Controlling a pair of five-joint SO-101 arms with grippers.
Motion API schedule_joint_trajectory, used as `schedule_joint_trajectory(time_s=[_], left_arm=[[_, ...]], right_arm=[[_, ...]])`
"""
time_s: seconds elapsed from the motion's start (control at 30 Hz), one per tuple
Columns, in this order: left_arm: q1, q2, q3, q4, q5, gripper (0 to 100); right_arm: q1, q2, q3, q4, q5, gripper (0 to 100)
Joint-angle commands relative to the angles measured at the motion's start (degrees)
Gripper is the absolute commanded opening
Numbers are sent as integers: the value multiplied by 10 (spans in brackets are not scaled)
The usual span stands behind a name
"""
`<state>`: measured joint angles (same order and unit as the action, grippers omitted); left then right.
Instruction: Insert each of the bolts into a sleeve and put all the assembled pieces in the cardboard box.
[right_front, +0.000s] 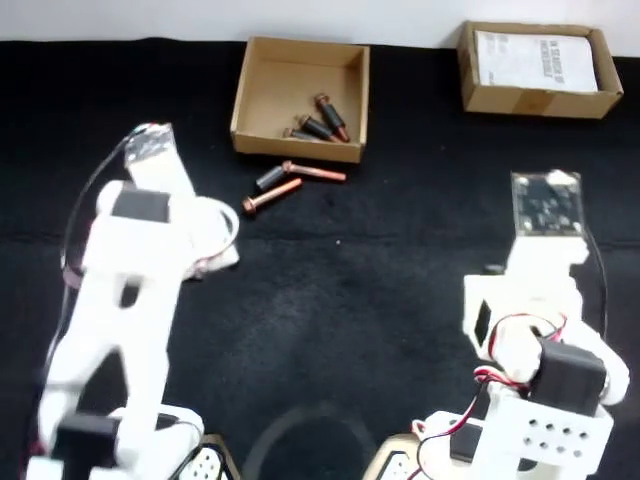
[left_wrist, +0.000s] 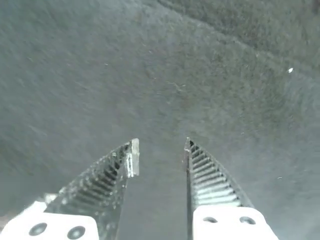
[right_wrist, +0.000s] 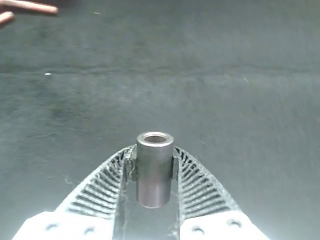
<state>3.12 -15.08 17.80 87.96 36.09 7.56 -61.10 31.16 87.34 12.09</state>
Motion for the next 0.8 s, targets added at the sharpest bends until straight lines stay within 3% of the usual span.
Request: schedule_joint_trajectory(time_s=[0.0, 0.4, 0.77], left_arm=[[30, 148, -125, 35, 62, 161], [65, 548, -586, 84, 165, 161], [55, 787, -881, 82, 179, 162]], right_arm=[[34, -33, 27, -15, 2, 7], [44, -104, 52, -10, 40, 7], [42, -103, 52, -6, 50, 7]])
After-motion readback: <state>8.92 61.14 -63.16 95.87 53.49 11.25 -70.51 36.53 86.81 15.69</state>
